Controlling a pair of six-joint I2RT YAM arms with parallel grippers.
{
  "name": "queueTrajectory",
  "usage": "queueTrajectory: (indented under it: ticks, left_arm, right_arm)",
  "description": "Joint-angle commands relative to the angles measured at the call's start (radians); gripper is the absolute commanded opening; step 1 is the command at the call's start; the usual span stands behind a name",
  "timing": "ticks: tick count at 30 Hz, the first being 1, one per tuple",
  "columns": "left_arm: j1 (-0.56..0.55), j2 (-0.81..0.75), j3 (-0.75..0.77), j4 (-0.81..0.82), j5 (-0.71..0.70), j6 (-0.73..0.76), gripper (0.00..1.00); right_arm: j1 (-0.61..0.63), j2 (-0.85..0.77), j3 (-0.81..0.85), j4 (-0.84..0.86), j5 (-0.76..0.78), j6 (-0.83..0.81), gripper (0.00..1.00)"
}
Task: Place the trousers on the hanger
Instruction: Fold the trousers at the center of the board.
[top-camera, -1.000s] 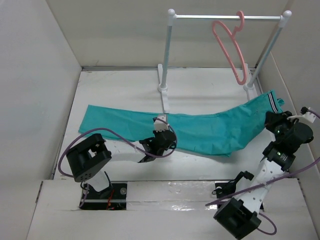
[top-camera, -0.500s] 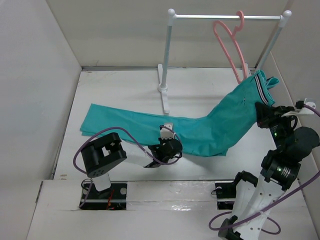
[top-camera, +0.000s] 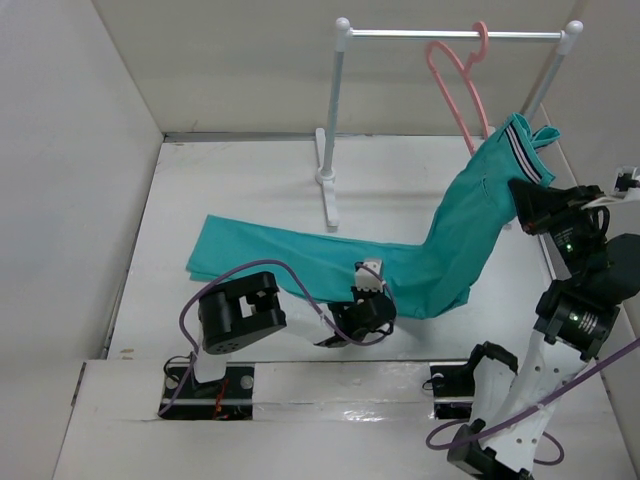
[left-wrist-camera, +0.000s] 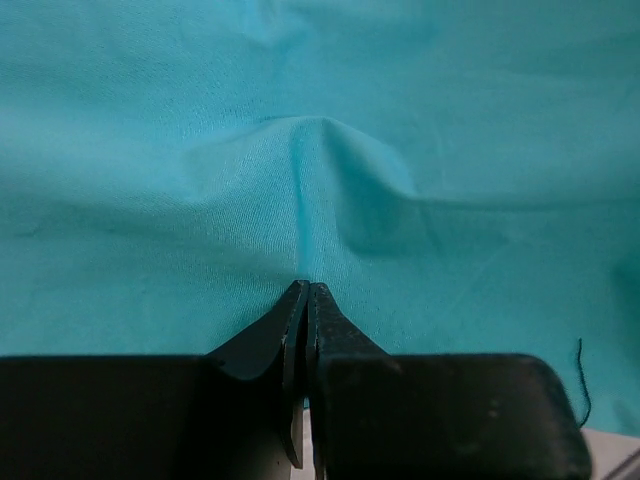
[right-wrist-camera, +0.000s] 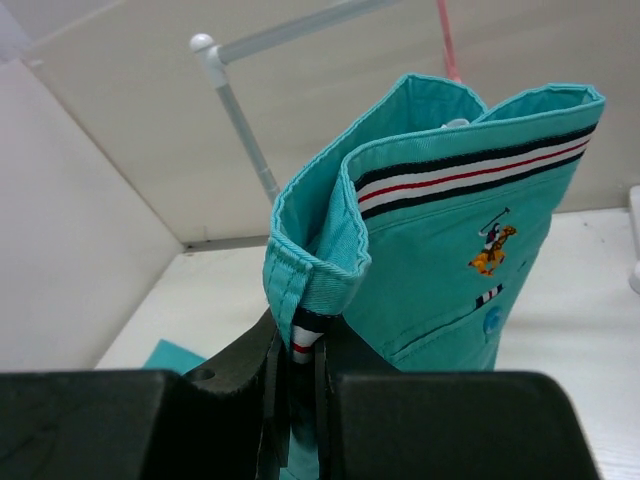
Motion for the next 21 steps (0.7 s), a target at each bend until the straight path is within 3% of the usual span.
queueTrajectory:
  ticks: [1,7,9,14,18,19,21]
  left_arm:
    - [-0.041,0.064,0.065,-0.032,0.053,-0.003,0.0]
    - [-0.052,0.101,0.104,-0.048,0.053,-0.007,0.0]
    - [-0.052,0.1,0.104,-0.05,0.045,-0.01,0.0]
    - [-0.052,0.114,0.119,-0.07,0.035,-0.024,0.0]
    - [-0.052,0.134,0.13,-0.081,0.038,-0.033,0.0]
    - [-0.052,0.135,0.13,-0.078,0.041,-0.04,0.0]
    - [-0.052,0.144,0.136,-0.082,0.039,-0.043,0.0]
  right_arm:
    - [0.017,0.027,0.094,0.179,-0.06,0.083,0.0]
    - [0.017,0.104,0.132,0.211,-0.057,0.074,0.0]
    - [0.05,0.141,0.2,0.075,-0.02,-0.047,0.0]
    - [0.104,0.135,0.12,0.056,0.015,-0.163,0.0]
    - [0.251,0.222,0.149,-0.091,0.191,-0.369,0.0]
    - [0.302,0.263,0.183,-0.129,0.354,-0.414,0.0]
    - [0.487,0.287,0.195,-0.165,0.536,-0.491,0.0]
